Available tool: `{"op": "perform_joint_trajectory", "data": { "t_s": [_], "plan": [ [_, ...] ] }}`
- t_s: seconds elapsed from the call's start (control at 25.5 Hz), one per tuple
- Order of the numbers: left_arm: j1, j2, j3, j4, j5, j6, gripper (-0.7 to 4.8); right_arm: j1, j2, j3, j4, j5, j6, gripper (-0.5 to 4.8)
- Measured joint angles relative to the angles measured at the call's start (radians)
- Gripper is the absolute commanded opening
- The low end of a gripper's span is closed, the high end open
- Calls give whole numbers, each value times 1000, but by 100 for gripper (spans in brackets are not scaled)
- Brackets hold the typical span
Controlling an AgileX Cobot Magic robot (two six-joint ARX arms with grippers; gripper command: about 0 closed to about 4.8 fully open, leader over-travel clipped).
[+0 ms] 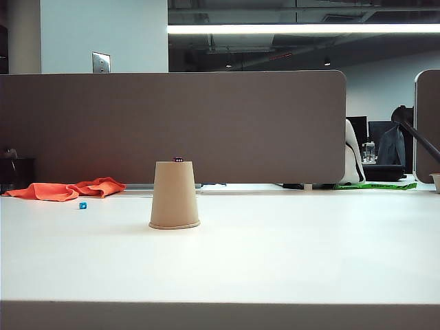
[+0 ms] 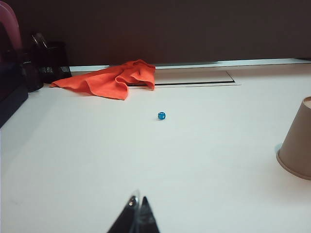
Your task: Throw the dice onto the paper cup, compare its value with the values of the other dice on the table, place the die with the higher value on the paper cup, and take no action if both dice have the same value.
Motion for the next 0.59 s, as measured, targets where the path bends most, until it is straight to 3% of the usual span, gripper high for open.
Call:
{"op": "perform_joint_trajectory", "data": {
  "t_s": [0.59],
  "plan": [
    [0, 0, 0, -1, 0, 0, -5, -12, 0, 0, -3, 0, 0, -5]
  ]
}}
